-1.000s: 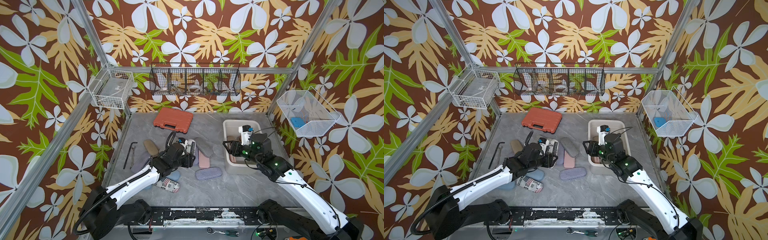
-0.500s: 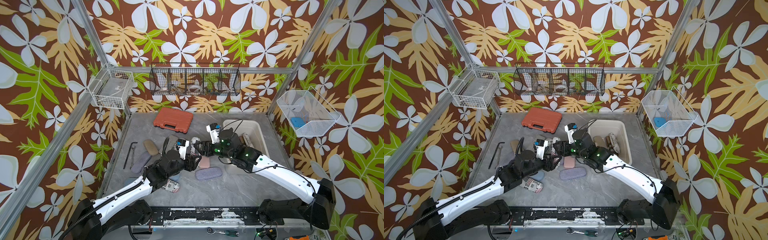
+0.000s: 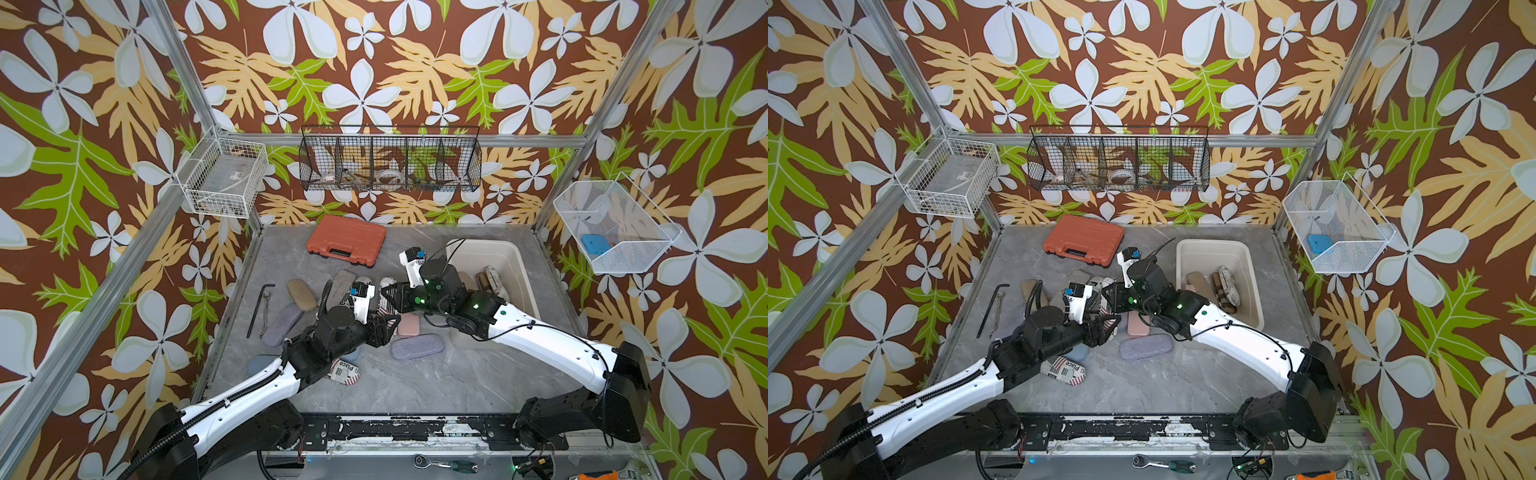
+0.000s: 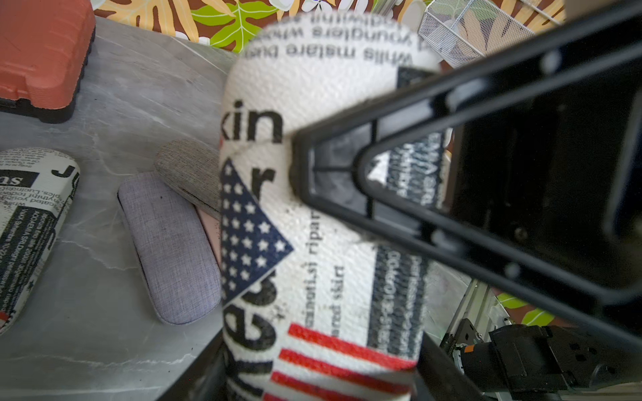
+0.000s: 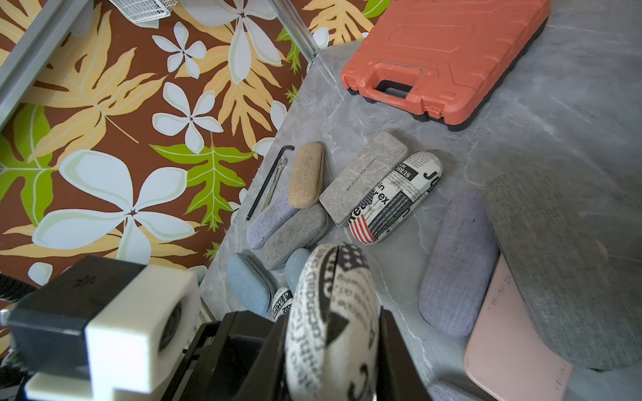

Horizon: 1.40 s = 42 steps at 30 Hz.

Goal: Put the glasses cases into the storage boxes
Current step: Place the glasses case in the storage box.

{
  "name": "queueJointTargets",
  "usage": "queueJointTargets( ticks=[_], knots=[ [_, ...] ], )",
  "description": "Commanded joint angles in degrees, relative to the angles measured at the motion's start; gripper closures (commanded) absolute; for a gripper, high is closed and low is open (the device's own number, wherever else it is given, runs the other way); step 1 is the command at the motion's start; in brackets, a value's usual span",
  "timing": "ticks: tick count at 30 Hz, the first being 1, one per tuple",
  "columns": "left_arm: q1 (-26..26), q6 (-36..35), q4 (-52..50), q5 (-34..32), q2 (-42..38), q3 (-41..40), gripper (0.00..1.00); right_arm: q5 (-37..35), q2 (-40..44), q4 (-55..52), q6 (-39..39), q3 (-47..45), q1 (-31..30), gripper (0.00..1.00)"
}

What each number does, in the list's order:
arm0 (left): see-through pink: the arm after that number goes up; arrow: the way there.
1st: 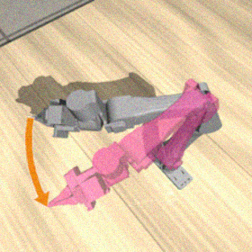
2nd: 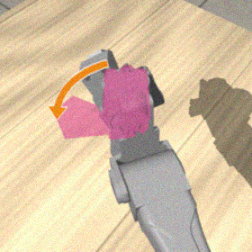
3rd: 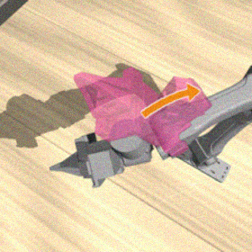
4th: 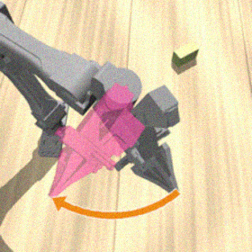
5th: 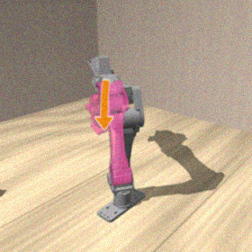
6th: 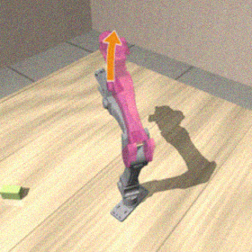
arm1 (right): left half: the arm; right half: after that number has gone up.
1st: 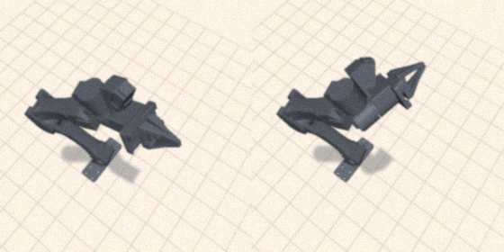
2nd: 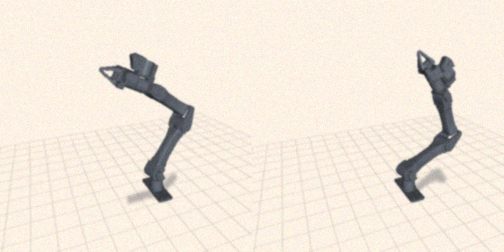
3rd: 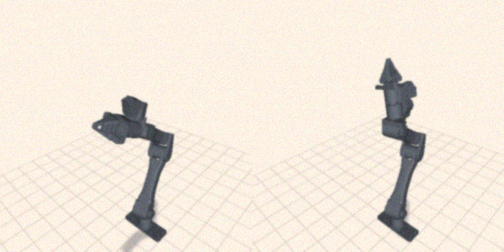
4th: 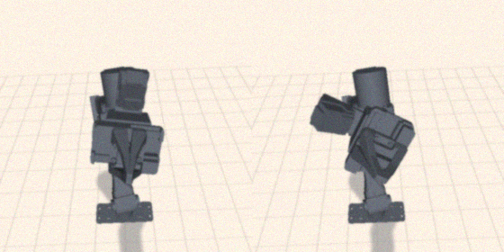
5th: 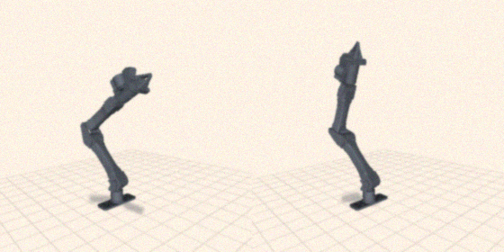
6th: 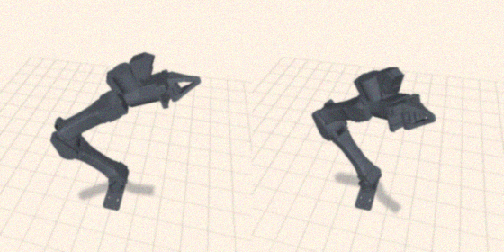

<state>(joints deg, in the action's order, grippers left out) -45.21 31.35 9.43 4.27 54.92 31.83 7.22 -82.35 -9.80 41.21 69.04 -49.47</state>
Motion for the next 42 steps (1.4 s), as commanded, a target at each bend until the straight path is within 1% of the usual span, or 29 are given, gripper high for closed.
queueJointTargets(
  ticks=[1,4,5,8,11,16,18,22,24,26,30,33,34,36,38,42],
  knots=[
    [-0.05,-0.37,4.06,2.57,-1.17,-0.36,0.18,-0.25,0.65,1.99,-0.47,0.49,-0.10,0.76],
    [-0.05,0.32,3.92,1.83,-2.82,-1.05,0.04,-0.33,0.52,0.72,-1.17,1.01,-0.11,0.76],
    [-0.05,0.72,3.87,1.35,-3.32,-1.32,0.01,-0.51,0.57,0.58,-1.35,0.93,-0.12,0.76],
    [-0.05,1.16,3.24,0.77,-5.08,-2.20,0.00,-2.35,1.28,-0.05,-2.18,0.54,-0.15,0.75],
    [-0.05,2.43,1.71,-0.75,-7.50,-3.60,0.00,-5.70,1.49,-2.82,-4.05,2.13,-0.15,0.74],
    [-0.05,7.12,0.97,-5.21,-14.47,-8.39,0.01,-9.74,2.34,-6.35,-7.31,4.53,0.00,0.73],
    [-0.05,9.78,-1.99,-9.95,-17.10,-9.28,0.03,-11.94,2.42,-8.96,-8.60,5.99,0.67,0.73],
    [-0.02,15.82,-17.17,-22.50,-20.36,-7.78,0.03,-12.24,3.72,-11.64,-10.00,7.17,4.54,0.73],
    [-0.04,19.17,-22.10,-26.45,-21.77,-8.25,0.03,-12.18,4.87,-11.96,-10.84,7.39,6.49,0.73],
    [-0.05,22.12,-24.20,-28.25,-23.15,-9.49,0.03,-13.46,5.51,-13.20,-12.06,8.46,7.73,0.73],
    [0.02,26.15,-24.38,-29.58,-26.45,-12.81,0.03,-17.31,6.36,-17.26,-15.01,11.09,9.36,0.73],
    [-0.05,26.77,-24.19,-29.84,-28.05,-14.04,0.03,-19.54,7.65,-20.00,-17.47,12.27,10.82,0.72],
    [-0.05,26.80,-24.20,-30.00,-28.29,-14.23,0.03,-20.17,8.06,-21.02,-18.16,12.55,11.41,0.70],
    [-0.03,26.82,-24.22,-30.36,-28.44,-14.43,0.03,-21.69,9.06,-23.80,-19.76,13.12,13.17,0.72],
    [-0.05,26.70,-23.53,-30.63,-28.10,-14.76,0.03,-21.64,10.06,-26.12,-20.70,12.94,15.50,0.73],
    [-0.05,26.74,-21.31,-30.30,-26.48,-15.24,0.03,-22.63,13.15,-29.67,-21.83,10.19,19.84,0.73]
  ],
)
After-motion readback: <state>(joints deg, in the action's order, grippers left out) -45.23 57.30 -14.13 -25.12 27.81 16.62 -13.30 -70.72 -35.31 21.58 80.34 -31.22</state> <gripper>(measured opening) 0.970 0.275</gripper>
